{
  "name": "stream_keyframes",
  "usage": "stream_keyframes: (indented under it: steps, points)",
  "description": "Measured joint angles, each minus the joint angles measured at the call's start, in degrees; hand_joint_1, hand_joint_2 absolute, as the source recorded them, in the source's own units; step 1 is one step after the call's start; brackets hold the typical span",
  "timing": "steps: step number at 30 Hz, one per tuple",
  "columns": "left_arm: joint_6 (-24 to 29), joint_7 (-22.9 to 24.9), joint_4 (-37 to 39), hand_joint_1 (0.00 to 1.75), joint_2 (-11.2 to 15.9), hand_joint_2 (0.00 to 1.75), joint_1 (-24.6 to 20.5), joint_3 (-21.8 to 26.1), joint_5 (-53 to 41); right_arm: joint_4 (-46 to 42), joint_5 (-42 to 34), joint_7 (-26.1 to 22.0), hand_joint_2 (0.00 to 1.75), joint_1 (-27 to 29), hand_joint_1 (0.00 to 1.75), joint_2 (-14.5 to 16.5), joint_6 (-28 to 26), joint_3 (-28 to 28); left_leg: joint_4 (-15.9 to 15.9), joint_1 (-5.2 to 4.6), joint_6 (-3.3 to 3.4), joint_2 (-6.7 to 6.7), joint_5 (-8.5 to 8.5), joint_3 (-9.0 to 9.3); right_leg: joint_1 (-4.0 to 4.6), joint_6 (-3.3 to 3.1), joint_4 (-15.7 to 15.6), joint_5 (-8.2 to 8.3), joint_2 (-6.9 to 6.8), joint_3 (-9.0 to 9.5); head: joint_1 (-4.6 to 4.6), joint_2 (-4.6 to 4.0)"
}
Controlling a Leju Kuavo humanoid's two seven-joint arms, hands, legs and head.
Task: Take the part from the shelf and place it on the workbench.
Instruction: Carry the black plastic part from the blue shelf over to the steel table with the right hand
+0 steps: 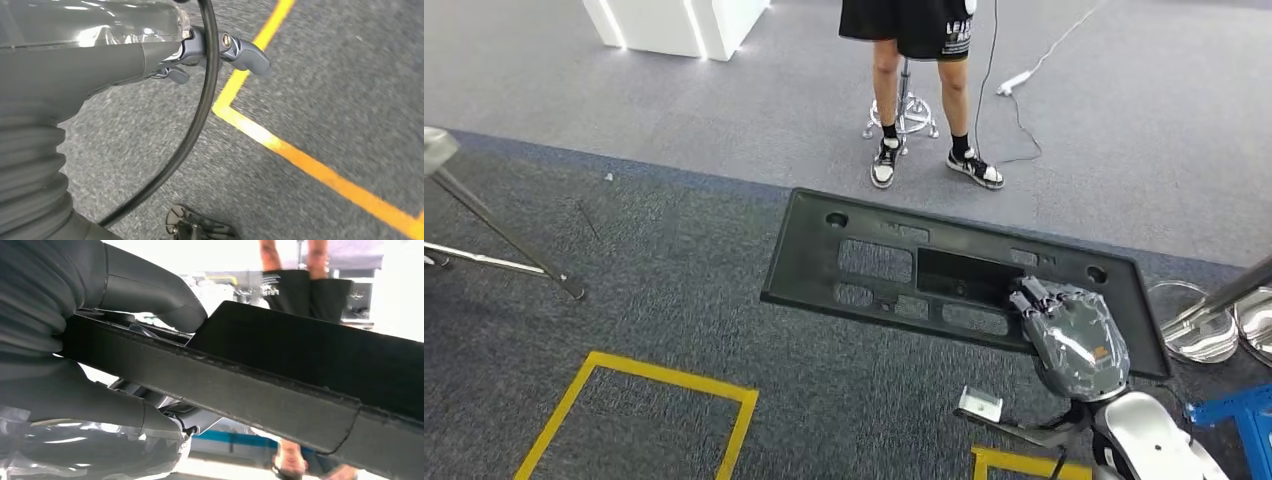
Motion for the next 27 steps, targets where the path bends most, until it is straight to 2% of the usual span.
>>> stream_keyframes:
  steps: [1, 2, 3, 4, 5, 6, 7, 8, 9, 10, 11, 12, 13, 14, 15, 17, 18, 19, 20, 21, 22, 24, 25, 26, 27]
  points:
    - [-0.1, 0.0, 0.0, 0.00, 0.0, 1.75, -0.1, 0.0, -0.2, -0.1, 0.0, 0.2, 1.75, -0.1, 1.75, 0.0, 0.2, 0.0, -0.3, 0.24, 0.09, -0.66, 0.28, 0.24, -0.17, 0.15, 3.1, -1.59, 1.93, -1.42, 0.00, 0.00]
    - [-0.1, 0.0, 0.0, 0.00, 0.0, 1.75, -0.2, 0.0, -0.4, -0.1, 0.0, 0.3, 1.75, -0.1, 1.75, -0.1, 0.4, 0.0, -0.4, 0.35, 0.22, -1.34, 0.37, 0.27, -0.27, 0.30, 6.8, -3.27, 3.14, -3.33, 0.00, 0.00]
    - [-0.2, 0.0, 0.0, 0.00, 0.0, 1.75, -0.3, -0.1, -0.7, -0.2, 0.0, 0.4, 1.75, 0.0, 1.75, -0.1, 0.6, 0.0, -0.4, 0.41, 0.22, -2.14, 0.37, 0.26, -0.37, 0.48, 10.2, -4.46, 3.60, -5.22, 0.00, 0.00]
    - [-0.1, 0.0, 0.0, 0.00, 0.0, 1.75, -0.3, -0.1, -0.8, -0.2, -0.1, 0.5, 1.75, 0.3, 1.75, -0.1, 0.7, -0.1, -0.3, 0.46, 0.17, -2.97, 0.32, 0.28, -0.51, 0.68, 12.3, -4.68, 3.70, -6.54, 0.00, 0.00]
    - [-0.1, 0.0, 0.0, 0.00, 0.0, 1.75, -0.2, -0.1, -1.0, -0.3, -0.1, 0.5, 1.75, 0.6, 1.75, -0.1, 0.7, -0.2, -0.1, 0.55, 0.05, -3.84, 0.23, 0.32, -0.68, 0.90, 12.4, -3.74, 3.74, -6.93, 0.00, 0.00]
    - [-0.1, -0.1, 0.0, 0.00, 0.0, 1.75, -0.1, -0.2, -1.1, -0.5, -0.1, 0.5, 1.75, 1.0, 1.75, -0.1, 0.6, -0.3, 0.2, 0.70, -0.17, -4.71, 0.07, 0.35, -0.89, 1.13, 10.3, -1.84, 3.89, -6.26, 0.00, 0.00]
    - [-0.1, -0.1, 0.0, 0.00, -0.1, 1.75, -0.1, -0.3, -1.2, -0.7, -0.1, 0.6, 1.75, 1.3, 1.75, -0.2, 0.6, -0.5, 0.7, 0.89, -0.52, -5.58, -0.22, 0.32, -1.21, 1.40, 6.6, 0.49, 4.55, -4.77, 0.00, 0.00]
    - [-0.1, -0.1, 0.0, 0.00, 0.0, 1.75, 0.0, -0.3, -1.4, -0.9, -0.1, 0.6, 1.75, 1.5, 1.75, -0.2, 0.6, -0.7, 1.3, 0.99, -0.96, -6.38, -0.59, 0.04, -1.51, 1.66, 3.1, 2.03, 5.99, -3.23, 0.01, 0.00]
    - [0.0, -0.2, 0.0, 0.00, 0.0, 1.75, -0.1, -0.4, -1.5, -1.2, -0.1, 0.7, 1.75, 1.7, 1.75, -0.3, 0.6, -1.0, 2.1, 1.10, -1.40, -7.16, -0.93, -0.37, -1.73, 1.65, 0.5, 2.92, 7.29, -2.12, -0.01, 0.00]
    - [0.0, -0.2, 0.0, 0.00, 0.0, 1.75, -0.1, -0.5, -1.6, -1.5, -0.1, 0.8, 1.75, 1.9, 1.75, -0.4, 0.6, -1.2, 2.7, 1.16, -1.80, -7.85, -1.16, -0.86, -1.80, 1.48, -0.9, 3.07, 8.28, -1.59, -0.01, 0.00]
    - [0.0, -0.2, 0.0, 0.00, 0.0, 1.75, -0.1, -0.5, -1.8, -1.7, -0.1, 0.9, 1.75, 2.2, 1.75, -0.4, 0.7, -1.4, 3.0, 1.22, -2.15, -8.52, -1.20, -1.38, -1.68, 1.10, -1.0, 2.72, 8.59, -1.60, -0.01, 0.00]
    - [0.0, -0.2, 0.0, 0.00, 0.0, 1.75, 0.0, -0.5, -1.9, -2.0, -0.2, 0.9, 1.75, 2.4, 1.75, -0.4, 0.7, -1.7, 3.1, 1.35, -2.42, -9.16, -1.14, -1.71, -1.61, 0.57, -1.0, 2.77, 7.93, -1.69, -0.02, 0.00]
    - [0.0, -0.3, 0.0, 0.00, -0.1, 1.75, 0.2, -0.5, -2.0, -2.2, -0.2, 0.9, 1.75, 2.6, 1.75, -0.4, 0.7, -1.9, 3.3, 1.43, -2.66, -9.10, -1.19, -1.93, -1.52, 0.16, -1.1, 2.80, 7.18, -1.65, 0.00, 0.00]
    - [0.0, -0.3, 0.0, 0.00, -0.2, 1.75, 0.3, -0.6, -2.1, -2.4, -0.3, 0.9, 1.75, 2.6, 1.75, -0.5, 0.7, -2.1, 4.0, 1.43, -2.91, -8.07, -1.63, -2.29, -1.48, -0.24, -1.2, 2.84, 6.52, -1.53, -0.02, 0.00]
    - [0.0, -0.3, 0.0, 0.00, -0.2, 1.75, 0.4, -0.6, -2.1, -2.6, -0.5, 0.9, 1.75, 2.6, 1.75, -0.5, 0.9, -2.2, 5.8, 1.41, -3.17, -6.35, -2.74, -3.10, -1.42, -0.60, -1.3, 2.87, 5.77, -1.40, -0.04, 0.00]
    - [-0.1, -0.4, 0.0, 0.00, -0.2, 1.75, 0.1, -0.6, -2.3, -2.8, -0.7, 0.9, 1.75, 2.6, 1.75, -0.5, 1.2, -2.4, 12.4, 1.43, -3.57, -2.81, -6.24, -6.18, -1.03, -1.08, -1.5, 2.76, 4.26, -1.23, -0.06, 0.00]
    - [-0.1, -0.4, 0.0, 0.00, -0.2, 1.75, 0.0, -0.7, -2.4, -2.9, -0.8, 0.9, 1.75, 2.7, 1.75, -0.5, 1.4, -2.5, 16.2, 1.52, -3.64, -2.11, -7.89, -8.06, -0.79, -1.22, -1.5, 2.69, 3.39, -1.20, -0.05, 0.00]
    - [-0.1, -0.4, 0.0, 0.00, -0.3, 1.75, 0.0, -0.8, -2.5, -2.9, -0.8, 0.9, 1.75, 2.8, 1.75, -0.5, 1.4, -2.6, 18.8, 1.58, -3.58, -1.92, -8.66, -9.32, -0.58, -1.34, -1.5, 2.60, 2.59, -1.17, -0.05, 0.00]
    - [-0.1, -0.4, 0.0, 0.00, -0.3, 1.75, 0.0, -0.9, -2.6, -2.9, -0.8, 0.9, 1.75, 2.9, 1.75, -0.5, 1.5, -2.7, 19.6, 1.58, -3.41, -1.86, -8.43, -9.68, -0.40, -1.43, -1.5, 2.49, 1.80, -1.10, -0.05, 0.00]
    - [-0.1, -0.4, 0.0, 0.00, -0.3, 1.75, 0.1, -1.0, -2.7, -3.0, -0.8, 0.8, 1.75, 3.0, 1.75, -0.5, 1.5, -2.8, 17.9, 1.49, -3.12, -1.74, -7.10, -8.75, -0.23, -1.48, -1.5, 2.36, 1.06, -0.95, -0.05, 0.00]
    - [-0.2, -0.5, 0.0, 0.00, -0.3, 1.75, 0.2, -1.1, -2.7, -3.1, -0.8, 0.8, 1.75, 3.1, 1.75, -0.5, 1.5, -2.8, 14.2, 1.26, -2.68, -1.23, -5.05, -6.76, -0.12, -1.52, -1.5, 2.20, 0.34, -0.71, -0.05, 0.00]
    - [-0.2, -0.6, -0.1, 0.00, -0.3, 1.75, 0.1, -1.1, -2.7, -3.4, -0.8, 0.8, 1.75, 3.0, 1.75, -0.5, 1.5, -3.1, 6.2, 0.20, -1.51, 1.89, -2.28, -2.56, 0.00, -1.41, -1.7, 1.94, -1.03, -0.17, -0.05, 0.00]
    - [-0.2, -0.6, -0.2, 0.00, -0.3, 1.75, 0.0, -1.2, -2.7, -3.5, -0.8, 0.9, 1.75, 3.0, 1.75, -0.5, 1.6, -3.2, 3.8, -0.33, -0.96, 3.20, -1.79, -1.42, 0.03, -1.26, -1.9, 1.89, -1.70, 0.02, -0.05, 0.00]
    - [-0.2, -0.6, -0.3, 0.00, -0.2, 1.75, -0.2, -1.2, -2.8, -3.5, -0.8, 0.9, 1.75, 3.1, 1.75, -0.5, 1.7, -3.2, 2.8, -0.76, -0.56, 3.95, -1.91, -1.07, 0.03, -1.08, -2.0, 1.88, -2.39, 0.16, -0.05, 0.00]
    - [-0.2, -0.6, -0.3, 0.00, -0.2, 1.75, -0.2, -1.2, -2.8, -3.5, -0.8, 0.9, 1.75, 3.2, 1.75, -0.5, 1.8, -3.3, 2.4, -0.97, -0.29, 3.52, -1.84, -1.09, 0.06, -0.86, -2.2, 1.87, -3.12, 0.34, -0.05, 0.00]
